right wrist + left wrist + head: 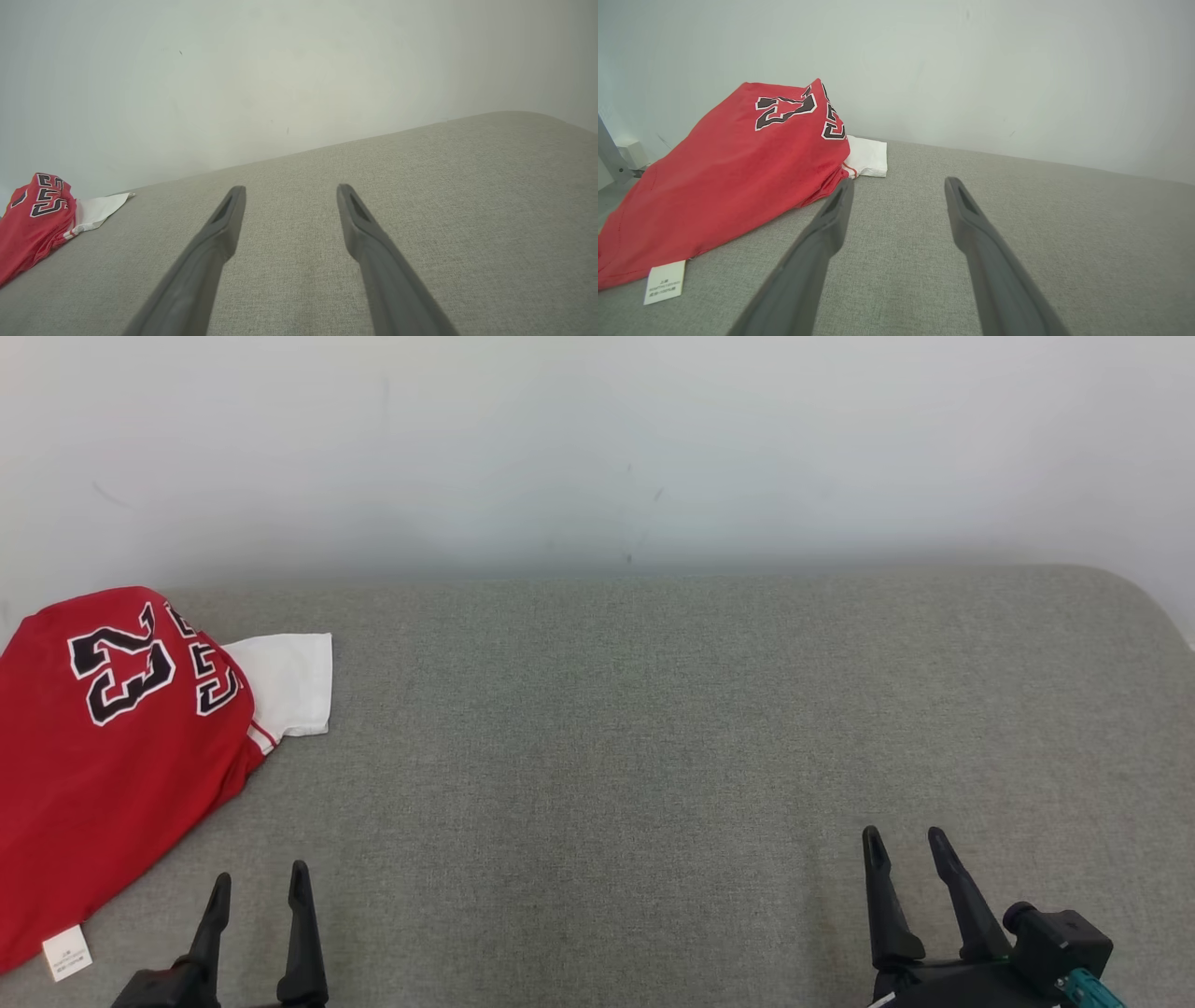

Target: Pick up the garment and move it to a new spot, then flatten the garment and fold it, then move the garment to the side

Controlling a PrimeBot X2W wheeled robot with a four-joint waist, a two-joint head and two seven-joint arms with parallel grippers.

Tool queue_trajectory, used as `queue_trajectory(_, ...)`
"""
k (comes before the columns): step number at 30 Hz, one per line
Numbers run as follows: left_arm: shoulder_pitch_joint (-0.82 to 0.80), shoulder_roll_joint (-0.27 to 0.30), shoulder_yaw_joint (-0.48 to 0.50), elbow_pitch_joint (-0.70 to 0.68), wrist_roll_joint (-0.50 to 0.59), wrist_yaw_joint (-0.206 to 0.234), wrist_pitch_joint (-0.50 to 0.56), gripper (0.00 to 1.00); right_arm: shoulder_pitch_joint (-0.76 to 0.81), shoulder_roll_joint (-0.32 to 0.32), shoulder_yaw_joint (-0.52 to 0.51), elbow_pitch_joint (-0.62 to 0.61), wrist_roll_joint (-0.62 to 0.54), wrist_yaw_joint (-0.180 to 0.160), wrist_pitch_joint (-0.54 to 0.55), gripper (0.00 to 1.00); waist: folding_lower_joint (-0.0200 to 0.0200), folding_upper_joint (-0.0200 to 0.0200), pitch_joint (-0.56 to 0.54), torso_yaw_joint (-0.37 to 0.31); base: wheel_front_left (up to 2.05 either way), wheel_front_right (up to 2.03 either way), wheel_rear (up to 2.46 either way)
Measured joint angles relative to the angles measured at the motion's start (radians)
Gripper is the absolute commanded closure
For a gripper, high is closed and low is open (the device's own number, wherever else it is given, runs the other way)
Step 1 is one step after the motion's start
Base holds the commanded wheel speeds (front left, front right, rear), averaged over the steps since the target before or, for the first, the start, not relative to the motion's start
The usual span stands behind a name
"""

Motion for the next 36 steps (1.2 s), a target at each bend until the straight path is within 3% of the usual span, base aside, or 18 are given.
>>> queue_trajectory(23, 0.04, 0.006, -0.039, -0.036, 0.146, -0.041, -0.048, 0.0, 0.062, 0.0, -0.052, -0.056, -0.174, 0.0, -0.033, 0.0, 0.0, 0.0, -0.003, -0.004, 0.0, 0.0, 0.0)
queue_trajectory(36, 0.057, -0.001, -0.03, -0.055, 0.17, -0.067, -0.065, 0.0, 0.087, 0.0, -0.07, -0.074, -0.214, 0.0, -0.046, 0.0, 0.0, 0.0, -0.005, -0.004, 0.0, 0.0, 0.0)
